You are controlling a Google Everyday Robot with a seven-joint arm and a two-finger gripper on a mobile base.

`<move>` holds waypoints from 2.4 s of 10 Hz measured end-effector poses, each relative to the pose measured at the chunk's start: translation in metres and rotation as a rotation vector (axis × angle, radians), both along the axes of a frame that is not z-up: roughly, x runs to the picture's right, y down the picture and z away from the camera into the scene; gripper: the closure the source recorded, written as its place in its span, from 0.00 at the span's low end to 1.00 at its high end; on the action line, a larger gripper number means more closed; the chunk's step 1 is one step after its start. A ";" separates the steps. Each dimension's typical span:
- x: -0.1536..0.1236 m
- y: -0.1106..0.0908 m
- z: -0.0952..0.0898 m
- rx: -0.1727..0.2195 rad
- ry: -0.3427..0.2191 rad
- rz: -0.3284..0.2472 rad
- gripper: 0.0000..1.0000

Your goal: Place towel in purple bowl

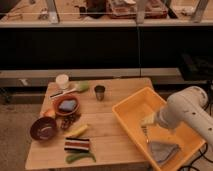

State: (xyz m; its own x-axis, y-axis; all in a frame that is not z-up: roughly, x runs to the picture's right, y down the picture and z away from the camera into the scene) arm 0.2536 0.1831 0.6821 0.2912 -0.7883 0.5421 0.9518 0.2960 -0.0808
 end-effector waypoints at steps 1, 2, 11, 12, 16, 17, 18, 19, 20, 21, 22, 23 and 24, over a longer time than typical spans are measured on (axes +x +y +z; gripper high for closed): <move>0.000 0.000 0.000 0.000 0.000 0.000 0.20; 0.000 0.000 0.000 0.000 0.000 0.000 0.20; 0.000 0.000 0.000 0.000 0.000 0.000 0.20; 0.000 0.000 0.000 0.000 0.000 0.000 0.20; 0.012 0.011 0.006 -0.032 0.053 0.009 0.20; 0.022 0.017 0.008 -0.051 0.080 0.011 0.20; 0.029 0.024 0.009 -0.070 0.099 0.015 0.20; 0.034 0.028 0.009 -0.081 0.111 0.018 0.20; 0.038 0.034 0.009 -0.096 0.123 0.023 0.20; 0.041 0.040 0.009 -0.109 0.134 0.028 0.20; 0.044 0.043 0.010 -0.113 0.140 0.034 0.20; 0.046 0.045 0.011 -0.118 0.148 0.041 0.20; 0.049 0.047 0.012 -0.122 0.155 0.045 0.21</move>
